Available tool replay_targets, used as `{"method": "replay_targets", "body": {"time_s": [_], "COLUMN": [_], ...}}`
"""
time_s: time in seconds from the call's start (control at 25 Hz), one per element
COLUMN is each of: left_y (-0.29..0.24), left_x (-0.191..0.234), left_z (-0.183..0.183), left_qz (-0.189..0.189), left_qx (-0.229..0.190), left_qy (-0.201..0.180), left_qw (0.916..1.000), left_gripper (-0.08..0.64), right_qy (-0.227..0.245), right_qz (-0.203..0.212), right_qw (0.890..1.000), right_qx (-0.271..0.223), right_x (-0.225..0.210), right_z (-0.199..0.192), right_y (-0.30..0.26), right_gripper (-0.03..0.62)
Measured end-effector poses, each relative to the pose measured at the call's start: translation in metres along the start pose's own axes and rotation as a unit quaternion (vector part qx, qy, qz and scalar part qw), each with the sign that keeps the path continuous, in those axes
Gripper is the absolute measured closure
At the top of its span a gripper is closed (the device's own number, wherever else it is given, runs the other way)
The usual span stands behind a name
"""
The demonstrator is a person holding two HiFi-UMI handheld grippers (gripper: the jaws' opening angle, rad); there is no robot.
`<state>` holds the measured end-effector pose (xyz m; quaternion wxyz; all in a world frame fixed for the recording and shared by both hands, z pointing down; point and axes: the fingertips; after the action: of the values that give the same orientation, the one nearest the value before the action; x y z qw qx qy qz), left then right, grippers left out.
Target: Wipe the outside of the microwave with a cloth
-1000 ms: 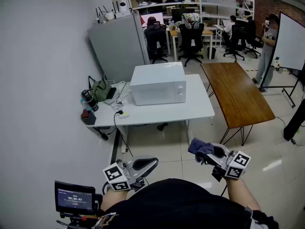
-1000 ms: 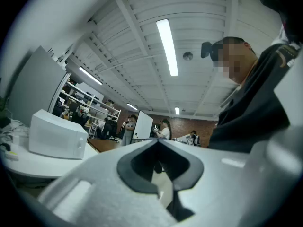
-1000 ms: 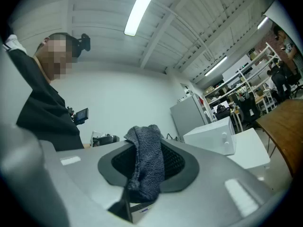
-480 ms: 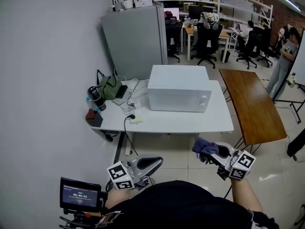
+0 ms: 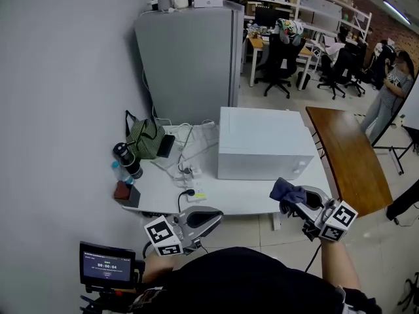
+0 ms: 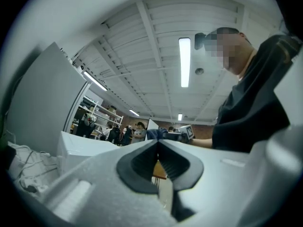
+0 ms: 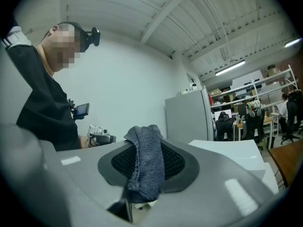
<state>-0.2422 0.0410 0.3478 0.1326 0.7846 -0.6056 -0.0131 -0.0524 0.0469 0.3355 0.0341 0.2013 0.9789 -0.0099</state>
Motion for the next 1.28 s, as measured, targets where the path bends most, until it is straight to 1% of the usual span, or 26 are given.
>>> {"method": "replay_targets", "body": {"time_s": [0.12,0.2,0.32,0.44,0.56,0.64,0.68,0.8,0.92,1.0,1.04,1.08,1.12,1.16,1.2,1.24,1.28], "left_y": [0.0,0.003,0.003,-0.001,-0.007,-0.005,-0.002,0.012,0.041,0.057,0.068,0.084,0.103,0.122,0.138,0.148,0.156], "left_x": [0.03,0.056,0.092,0.126,0.144,0.154,0.158,0.171,0.184,0.188,0.192,0.199,0.207,0.215,0.221,0.223,0.223], "left_z": [-0.005,-0.012,-0.02,-0.016,0.0,0.008,0.011,0.017,0.019,0.015,0.013,0.011,0.008,0.004,0.0,-0.003,-0.004], "left_qz": [0.007,0.022,0.067,0.122,0.161,0.19,0.204,0.241,0.283,0.305,0.311,0.311,0.308,0.302,0.295,0.288,0.282], "left_qx": [0.003,0.007,0.016,0.015,0.0,-0.007,-0.011,-0.02,-0.007,0.014,0.021,0.025,0.025,0.021,0.016,0.008,0.001], "left_qy": [0.007,0.011,0.006,-0.005,-0.008,-0.005,-0.003,0.0,-0.015,-0.025,-0.027,-0.026,-0.023,-0.019,-0.014,-0.009,-0.004], "left_qw": [0.9999,0.9997,0.9976,0.9924,0.9869,0.9818,0.979,0.9702,0.959,0.9519,0.9499,0.9496,0.9508,0.953,0.9554,0.9576,0.9593], "left_gripper": [0.555,0.556,0.555,0.555,0.555,0.555,0.555,0.555,0.555,0.555,0.555,0.555,0.555,0.555,0.555,0.555,0.555], "right_qy": [0.004,0.006,0.024,0.057,0.102,0.148,0.177,0.256,0.316,0.358,0.377,0.396,0.418,0.44,0.463,0.489,0.516], "right_qz": [-0.008,-0.003,0.032,0.08,0.133,0.172,0.188,0.222,0.239,0.239,0.237,0.233,0.227,0.217,0.203,0.187,0.173], "right_qw": [1.0,1.0,0.999,0.995,0.986,0.973,0.964,0.932,0.899,0.871,0.855,0.838,0.817,0.792,0.764,0.729,0.69], "right_qx": [0.002,0.004,0.002,0.004,0.021,0.046,0.064,0.13,0.186,0.237,0.264,0.294,0.327,0.363,0.401,0.44,0.478], "right_x": [-0.029,-0.054,-0.092,-0.128,-0.145,-0.143,-0.14,-0.135,-0.126,-0.126,-0.124,-0.119,-0.114,-0.113,-0.119,-0.133,-0.149], "right_z": [-0.002,-0.009,-0.014,-0.007,0.019,0.035,0.04,0.038,0.019,-0.007,-0.023,-0.04,-0.057,-0.074,-0.092,-0.112,-0.131], "right_y": [-0.018,-0.038,-0.076,-0.122,-0.178,-0.223,-0.246,-0.304,-0.358,-0.385,-0.401,-0.422,-0.445,-0.468,-0.487,-0.502,-0.512], "right_gripper": [0.486,0.486,0.486,0.486,0.486,0.486,0.486,0.486,0.486,0.486,0.486,0.486,0.486,0.486,0.486,0.486,0.486]}}
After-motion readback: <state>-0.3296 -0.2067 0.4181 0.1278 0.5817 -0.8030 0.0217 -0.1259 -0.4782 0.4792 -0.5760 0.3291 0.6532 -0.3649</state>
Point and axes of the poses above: the fingertips, and each gripper's own axes: y backward along the fingers, x to its left, z out of its top, and after that the axes turned 13 degrees about -z, right-handed
